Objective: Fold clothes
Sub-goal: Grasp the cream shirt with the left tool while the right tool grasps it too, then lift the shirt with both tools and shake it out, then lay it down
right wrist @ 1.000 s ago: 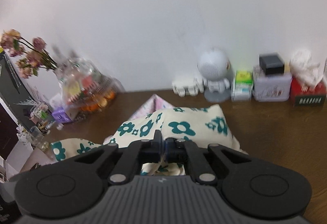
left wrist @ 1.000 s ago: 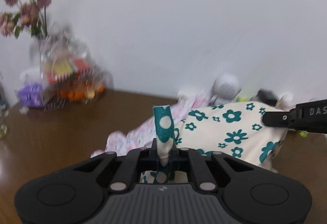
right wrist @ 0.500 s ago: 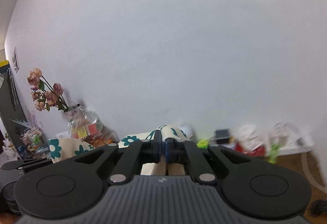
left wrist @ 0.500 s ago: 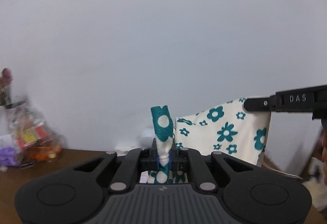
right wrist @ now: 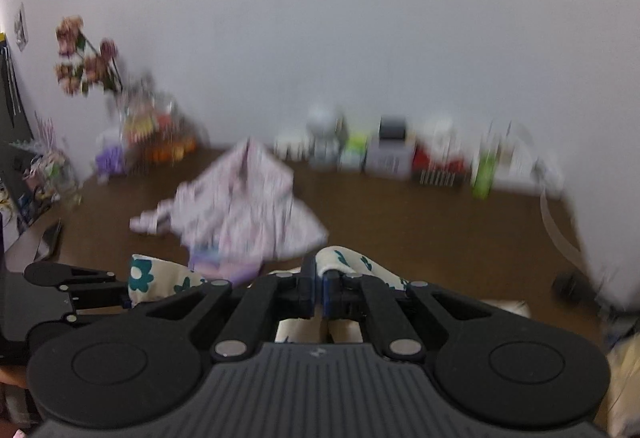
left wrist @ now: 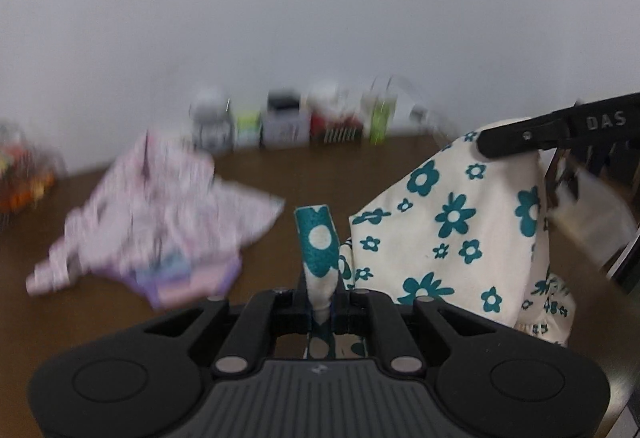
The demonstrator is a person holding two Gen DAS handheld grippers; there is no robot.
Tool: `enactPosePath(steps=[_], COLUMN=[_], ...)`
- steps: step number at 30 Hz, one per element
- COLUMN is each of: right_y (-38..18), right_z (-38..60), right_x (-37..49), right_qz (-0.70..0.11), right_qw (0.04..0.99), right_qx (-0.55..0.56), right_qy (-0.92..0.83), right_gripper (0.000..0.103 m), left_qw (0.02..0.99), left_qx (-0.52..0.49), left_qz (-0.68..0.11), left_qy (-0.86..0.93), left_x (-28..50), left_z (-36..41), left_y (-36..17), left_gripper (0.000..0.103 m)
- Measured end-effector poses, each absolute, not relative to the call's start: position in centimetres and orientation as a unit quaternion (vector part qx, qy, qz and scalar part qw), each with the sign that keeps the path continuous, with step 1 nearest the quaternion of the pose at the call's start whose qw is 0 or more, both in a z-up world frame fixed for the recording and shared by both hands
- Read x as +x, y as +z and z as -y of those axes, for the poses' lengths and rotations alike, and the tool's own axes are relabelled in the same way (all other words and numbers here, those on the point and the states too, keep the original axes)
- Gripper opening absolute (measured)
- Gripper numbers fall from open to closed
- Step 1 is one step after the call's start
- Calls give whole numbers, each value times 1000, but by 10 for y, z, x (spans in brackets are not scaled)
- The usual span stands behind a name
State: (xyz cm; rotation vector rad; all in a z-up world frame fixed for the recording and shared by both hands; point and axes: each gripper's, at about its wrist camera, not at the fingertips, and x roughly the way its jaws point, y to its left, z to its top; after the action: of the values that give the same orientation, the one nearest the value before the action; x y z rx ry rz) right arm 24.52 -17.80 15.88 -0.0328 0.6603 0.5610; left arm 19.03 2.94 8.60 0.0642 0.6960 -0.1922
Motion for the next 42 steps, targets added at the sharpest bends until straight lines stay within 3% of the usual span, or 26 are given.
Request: enactPosePath(steps=[5, 7, 8, 9, 10, 11, 12, 13, 21, 33, 35, 37, 38, 40, 42], right_y=[117, 105, 103, 100, 100, 100, 99, 99, 58, -4, -9, -10, -10, -8, -6], right_z=[163, 158, 157, 157, 161, 166, 170, 180, 243, 233, 232, 233, 235, 238, 242], right_x=[246, 248, 249, 250, 247, 243, 240, 236, 193, 153, 154, 154, 155, 156, 157], right_qz=[-360, -374, -381, -388, -387, -386, -384, -384, -404, -386, -381, -377, -377, -376, -376], right_qw=[891, 884, 880, 876, 875, 875, 875, 875, 876, 877, 879, 881, 882, 883, 885], right_qx=[-13, -12, -11, -11, -14, -17, -21, -23, -72, -155, -163, -165, -161, -154, -147], right_qy=[277, 280, 284, 287, 290, 292, 295, 293, 253, 240, 236, 234, 234, 234, 235], right_gripper=[4, 12, 30, 59, 69, 78, 79, 80, 82, 82, 81, 77, 73, 59, 34], left_qw=[924, 919, 917, 917, 920, 923, 925, 927, 918, 908, 908, 907, 906, 904, 903], left_qx=[22, 19, 18, 17, 18, 21, 25, 31, 79, 128, 128, 126, 119, 108, 109], left_qz=[-375, -388, -394, -396, -390, -383, -377, -374, -372, -383, -383, -387, -391, -398, -399], left_qy=[-76, -68, -62, -55, -49, -42, -35, -32, -117, -108, -107, -106, -107, -110, -113], left_x=[193, 197, 196, 196, 193, 189, 185, 181, 145, 164, 166, 170, 173, 177, 177], left_z=[-43, -51, -54, -59, -63, -69, -73, -76, -41, 37, 38, 37, 34, 31, 28], left_y=[48, 39, 38, 40, 44, 48, 51, 54, 57, 13, 12, 10, 9, 7, 5], left_gripper=[7, 15, 19, 33, 50, 59, 71, 74, 78, 75, 62, 38, 34, 18, 9])
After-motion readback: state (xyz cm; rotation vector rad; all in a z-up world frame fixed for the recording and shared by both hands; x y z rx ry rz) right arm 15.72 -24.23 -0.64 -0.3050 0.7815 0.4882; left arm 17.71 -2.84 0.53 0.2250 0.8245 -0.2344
